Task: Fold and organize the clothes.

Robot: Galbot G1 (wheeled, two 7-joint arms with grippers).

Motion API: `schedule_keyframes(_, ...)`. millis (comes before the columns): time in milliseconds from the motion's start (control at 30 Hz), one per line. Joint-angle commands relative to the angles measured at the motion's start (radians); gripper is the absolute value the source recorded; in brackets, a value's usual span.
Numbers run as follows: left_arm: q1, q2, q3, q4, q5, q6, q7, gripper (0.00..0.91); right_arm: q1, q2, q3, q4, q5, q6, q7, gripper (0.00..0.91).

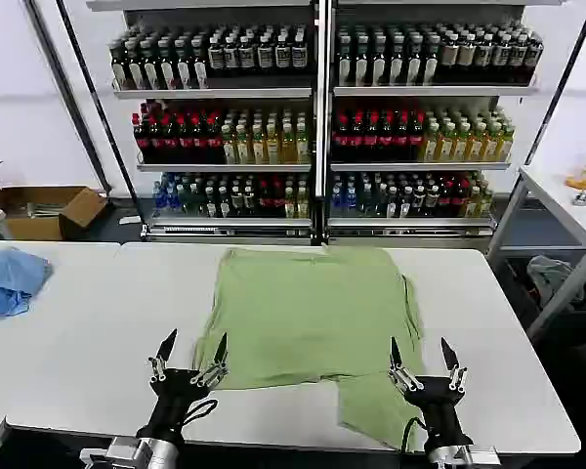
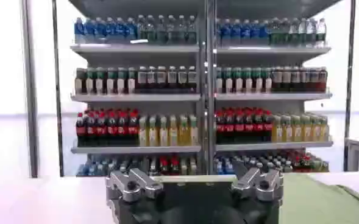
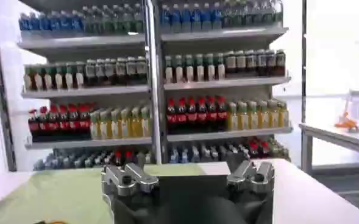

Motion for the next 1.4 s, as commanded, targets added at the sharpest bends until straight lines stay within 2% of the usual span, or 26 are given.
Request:
schedule_keyframes(33, -0.035, 0.069, 0.003, 0.016, -0.057, 0.289, -0.025, 0.907, -0.069, -0.002, 0.001, 0.044, -0.022, -0.115, 0.022, 0.907)
schedule_keyframes(133, -0.066, 0.101, 0.010, 0.043, -0.063, 0.365, -0.038, 0.907, -0.116, -0.001, -0.001, 0.048, -0.044, -0.164, 0.033, 0.907)
schedule_keyframes(333, -0.130, 0.150, 0.047, 0.136, -0.059, 0.435, -0.056, 0.907, -0.142, 0.016, -0.005, 0.019, -0.075, -0.237, 0.050, 0.907)
schedule_keyframes(800, -0.220, 0.174, 0.076, 0.285, -0.067, 0.436, -0.107, 0.907, -0.154, 0.054, -0.031, -0.034, -0.080, -0.260, 0.062, 0.907)
schedule_keyframes(833, -0.219, 0.175, 0.077, 0.285, -0.068, 0.436, -0.107, 0.786, -0.153, 0.055, -0.033, -0.037, -0.078, -0.260, 0.062, 0.907)
schedule_keyframes(867, -0.218, 0.175, 0.079, 0.287, -0.069, 0.436, -0.106, 0.615, -0.151, 0.057, -0.035, -0.040, -0.073, -0.260, 0.063, 0.907)
schedule_keyframes(900, -0.218, 0.175, 0.080, 0.288, -0.069, 0.436, -0.106, 0.091, -0.148, 0.060, -0.038, -0.044, -0.065, -0.257, 0.063, 0.484)
schedule_keyframes(933, -0.218, 0.171, 0.080, 0.290, -0.071, 0.436, -0.108, 0.050, -0.146, 0.062, -0.042, -0.046, -0.045, -0.255, 0.063, 0.333)
schedule_keyframes(967, -0.218, 0.169, 0.080, 0.292, -0.072, 0.435, -0.108, 0.020, -0.143, 0.064, -0.046, -0.047, -0.031, -0.255, 0.063, 0.131)
schedule_keyframes(1033, -0.216, 0.168, 0.082, 0.292, -0.079, 0.435, -0.105, 0.020, -0.138, 0.070, -0.055, -0.057, -0.016, -0.256, 0.065, 0.000)
schedule_keyframes(1400, -0.196, 0.182, 0.081, 0.282, -0.155, 0.435, -0.086, 0.020, -0.131, 0.083, -0.079, -0.076, -0.011, -0.254, 0.061, 0.000)
